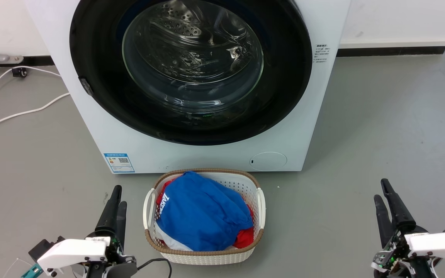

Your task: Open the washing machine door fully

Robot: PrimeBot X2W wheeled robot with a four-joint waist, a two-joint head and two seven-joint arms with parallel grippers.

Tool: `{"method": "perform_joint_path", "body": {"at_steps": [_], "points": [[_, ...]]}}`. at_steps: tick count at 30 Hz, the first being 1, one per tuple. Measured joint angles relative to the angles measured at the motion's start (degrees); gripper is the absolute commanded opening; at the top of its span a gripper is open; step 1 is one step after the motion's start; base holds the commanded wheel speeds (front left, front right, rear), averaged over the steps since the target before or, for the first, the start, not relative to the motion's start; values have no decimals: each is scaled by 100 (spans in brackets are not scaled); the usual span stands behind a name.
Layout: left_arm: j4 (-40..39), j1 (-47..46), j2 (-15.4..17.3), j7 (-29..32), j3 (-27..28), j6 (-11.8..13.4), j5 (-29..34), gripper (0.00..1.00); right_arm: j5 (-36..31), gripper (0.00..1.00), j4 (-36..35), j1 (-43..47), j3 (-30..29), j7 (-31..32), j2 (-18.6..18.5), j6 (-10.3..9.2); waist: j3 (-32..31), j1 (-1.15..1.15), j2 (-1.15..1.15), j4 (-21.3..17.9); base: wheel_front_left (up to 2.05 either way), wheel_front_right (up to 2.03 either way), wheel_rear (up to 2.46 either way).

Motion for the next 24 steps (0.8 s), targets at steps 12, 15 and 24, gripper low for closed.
{"method": "perform_joint_path", "body": {"at_steps": [12,15,24], "points": [[-254,-1,9,-298,-185,1,1310,100,-1313,100,-156,96,55,-290,-15,0,20,0,0,-13,0,0,0],[-307,-1,37,-368,-269,1,1713,100,-1785,100,-207,111,64,-361,-23,0,28,0,0,-19,0,0,0],[-374,-5,99,-564,-361,1,3030,100,-3141,100,-339,111,131,-543,-70,0,68,0,0,-29,0,0,0]]}}
